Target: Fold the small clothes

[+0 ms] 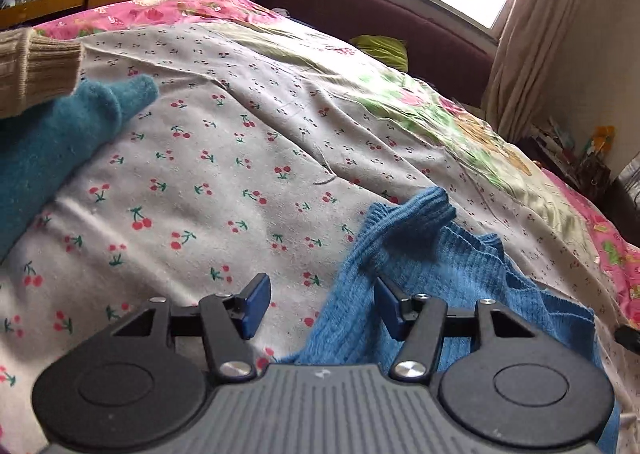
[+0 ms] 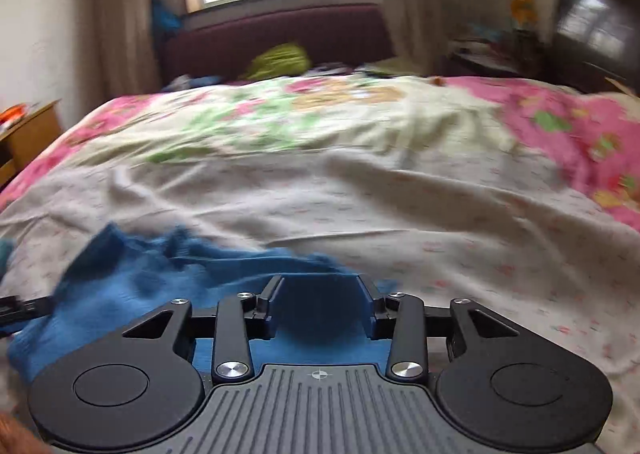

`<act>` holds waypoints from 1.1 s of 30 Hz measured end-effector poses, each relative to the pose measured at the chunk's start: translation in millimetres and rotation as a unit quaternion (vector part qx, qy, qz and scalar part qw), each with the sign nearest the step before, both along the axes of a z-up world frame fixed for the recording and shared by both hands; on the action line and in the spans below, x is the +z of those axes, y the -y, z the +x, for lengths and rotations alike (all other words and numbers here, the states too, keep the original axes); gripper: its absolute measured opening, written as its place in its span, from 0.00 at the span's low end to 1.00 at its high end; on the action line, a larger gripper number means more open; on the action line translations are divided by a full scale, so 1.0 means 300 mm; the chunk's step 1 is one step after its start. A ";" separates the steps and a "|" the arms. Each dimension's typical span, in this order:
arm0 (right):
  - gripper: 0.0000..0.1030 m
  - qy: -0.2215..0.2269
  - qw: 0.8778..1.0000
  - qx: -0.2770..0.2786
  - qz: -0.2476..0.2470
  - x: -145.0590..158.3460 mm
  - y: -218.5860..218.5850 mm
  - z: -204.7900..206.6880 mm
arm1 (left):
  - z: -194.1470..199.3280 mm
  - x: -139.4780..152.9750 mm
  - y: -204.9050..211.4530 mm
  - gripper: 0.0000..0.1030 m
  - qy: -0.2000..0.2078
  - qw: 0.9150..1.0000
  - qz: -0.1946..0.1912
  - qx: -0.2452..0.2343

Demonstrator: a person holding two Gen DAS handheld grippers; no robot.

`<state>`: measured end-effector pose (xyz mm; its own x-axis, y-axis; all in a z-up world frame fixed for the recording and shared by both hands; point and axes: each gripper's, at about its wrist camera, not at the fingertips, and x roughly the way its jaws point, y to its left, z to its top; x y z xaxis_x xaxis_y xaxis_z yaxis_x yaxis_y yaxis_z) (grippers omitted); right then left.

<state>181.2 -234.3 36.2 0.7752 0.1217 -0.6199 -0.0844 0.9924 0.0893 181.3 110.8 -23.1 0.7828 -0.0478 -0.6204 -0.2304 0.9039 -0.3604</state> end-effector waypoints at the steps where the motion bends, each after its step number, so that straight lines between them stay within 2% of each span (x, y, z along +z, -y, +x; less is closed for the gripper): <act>1: 0.50 -0.015 1.000 0.017 0.010 -0.014 -0.035 0.022 | -0.006 0.000 0.006 0.66 0.005 1.000 0.004 -0.005; 4: 0.50 -0.057 0.996 0.048 0.049 -0.071 -0.134 0.089 | -0.016 -0.003 0.020 0.66 0.018 1.000 0.009 -0.019; 5: 0.51 -0.061 0.996 0.049 0.047 -0.091 -0.165 0.108 | -0.017 -0.009 0.022 0.66 0.020 0.999 0.007 -0.024; 7: 0.45 -0.065 0.997 0.034 0.024 -0.126 -0.206 0.139 | -0.017 -0.022 0.027 0.66 0.020 0.999 0.007 -0.035; 8: 0.24 -0.071 0.997 0.025 0.016 -0.142 -0.217 0.152 | -0.017 -0.028 0.028 0.66 0.019 0.999 0.008 -0.041; 9: 0.12 -0.077 0.997 0.017 0.016 -0.153 -0.220 0.157 | -0.019 -0.032 0.030 0.66 0.021 0.999 0.011 -0.046; 11: 0.02 -0.082 0.996 0.010 0.037 -0.151 -0.205 0.166 | -0.024 -0.031 0.034 0.67 0.030 0.998 0.018 -0.055; 16: 0.02 -0.024 0.998 -0.012 0.055 -0.060 -0.192 0.158 | -0.056 0.013 0.049 0.67 0.077 0.994 0.030 -0.066; 19: 0.01 -0.015 0.997 -0.028 0.065 -0.050 -0.192 0.188 | -0.064 0.022 0.074 0.71 0.091 0.991 0.056 -0.079; 21: 0.01 -0.029 0.997 -0.036 0.054 -0.085 -0.204 0.212 | -0.054 0.006 0.082 0.71 0.078 0.991 0.063 -0.083; 24: 0.00 -0.067 0.997 -0.032 -0.013 -0.194 -0.244 0.254 | -0.025 -0.038 0.081 0.73 0.036 0.993 0.077 -0.076; 26: 0.01 -0.070 0.997 -0.024 -0.030 -0.196 -0.258 0.257 | -0.025 -0.055 0.059 0.73 0.031 0.995 0.061 -0.072; 28: 0.10 -0.065 0.997 -0.033 -0.015 -0.157 -0.250 0.242 | -0.031 -0.045 0.051 0.73 0.031 0.996 0.060 -0.066; 31: 0.13 -0.047 0.998 -0.037 -0.023 -0.080 -0.257 0.196 | -0.041 -0.038 0.034 0.73 0.033 0.996 0.056 -0.057; 33: 0.24 -0.037 0.999 -0.027 -0.022 -0.036 -0.264 0.151 | -0.040 -0.037 0.017 0.73 0.029 0.997 0.044 -0.054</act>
